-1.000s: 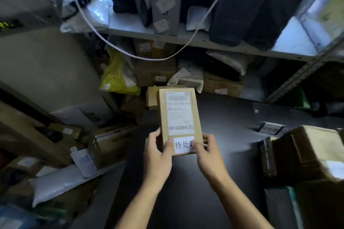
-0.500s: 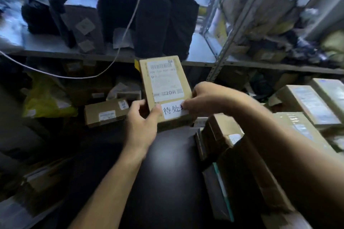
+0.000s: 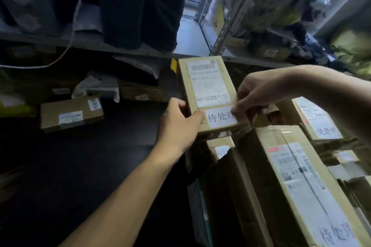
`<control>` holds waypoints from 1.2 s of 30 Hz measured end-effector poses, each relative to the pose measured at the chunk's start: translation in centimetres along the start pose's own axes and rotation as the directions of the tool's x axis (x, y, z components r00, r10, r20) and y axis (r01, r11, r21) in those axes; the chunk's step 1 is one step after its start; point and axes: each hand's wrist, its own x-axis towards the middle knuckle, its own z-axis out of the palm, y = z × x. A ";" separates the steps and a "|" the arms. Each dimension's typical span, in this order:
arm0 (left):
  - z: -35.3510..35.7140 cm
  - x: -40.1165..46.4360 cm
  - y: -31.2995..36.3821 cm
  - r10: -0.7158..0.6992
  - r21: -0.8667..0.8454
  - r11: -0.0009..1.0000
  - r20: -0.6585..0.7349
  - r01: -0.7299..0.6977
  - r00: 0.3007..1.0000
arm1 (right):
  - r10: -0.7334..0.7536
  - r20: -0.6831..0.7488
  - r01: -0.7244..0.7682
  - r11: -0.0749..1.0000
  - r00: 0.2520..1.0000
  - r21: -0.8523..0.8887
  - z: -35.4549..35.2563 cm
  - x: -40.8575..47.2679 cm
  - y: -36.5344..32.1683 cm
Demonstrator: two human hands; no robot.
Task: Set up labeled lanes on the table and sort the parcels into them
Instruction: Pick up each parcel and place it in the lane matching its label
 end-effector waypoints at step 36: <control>6.2 -0.1 -5.9 -0.150 0.115 0.984 0.107 0.137 0.983 | 0.005 0.090 0.005 0.994 0.996 -0.110 3.9 6.0 9.4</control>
